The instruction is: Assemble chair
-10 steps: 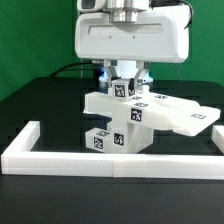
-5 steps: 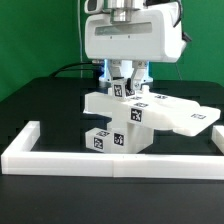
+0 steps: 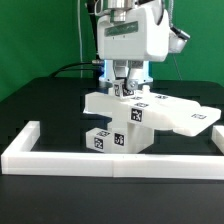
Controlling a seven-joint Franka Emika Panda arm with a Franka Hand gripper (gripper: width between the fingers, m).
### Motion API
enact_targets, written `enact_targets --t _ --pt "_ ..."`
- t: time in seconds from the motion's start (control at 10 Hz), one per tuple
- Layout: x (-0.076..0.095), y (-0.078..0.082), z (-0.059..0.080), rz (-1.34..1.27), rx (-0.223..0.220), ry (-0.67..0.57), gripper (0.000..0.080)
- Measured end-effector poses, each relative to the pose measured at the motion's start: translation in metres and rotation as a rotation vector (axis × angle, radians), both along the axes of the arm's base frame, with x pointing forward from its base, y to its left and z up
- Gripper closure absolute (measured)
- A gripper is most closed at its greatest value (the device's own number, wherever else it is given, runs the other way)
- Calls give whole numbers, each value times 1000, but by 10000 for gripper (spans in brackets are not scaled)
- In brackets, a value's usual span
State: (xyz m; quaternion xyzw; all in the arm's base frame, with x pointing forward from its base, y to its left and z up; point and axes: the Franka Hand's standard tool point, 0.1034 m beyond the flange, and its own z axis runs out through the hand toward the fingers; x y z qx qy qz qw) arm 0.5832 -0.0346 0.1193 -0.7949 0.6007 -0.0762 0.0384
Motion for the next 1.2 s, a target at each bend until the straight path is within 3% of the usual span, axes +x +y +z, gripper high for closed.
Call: enact_targets --t 0.3,0.5,0.7,0.8,0.9,1.2 --pt "0 2 0 -126 30 -7 511" --pt "1 5 0 -285 73 -15 511" --pt "0 6 -1 -299 77 -14 466" --pt "-1 7 -1 -222 61 -5 273" --pt "-1 8 -1 -174 53 -4 189" --pt "0 7 -1 73 11 -2 152"
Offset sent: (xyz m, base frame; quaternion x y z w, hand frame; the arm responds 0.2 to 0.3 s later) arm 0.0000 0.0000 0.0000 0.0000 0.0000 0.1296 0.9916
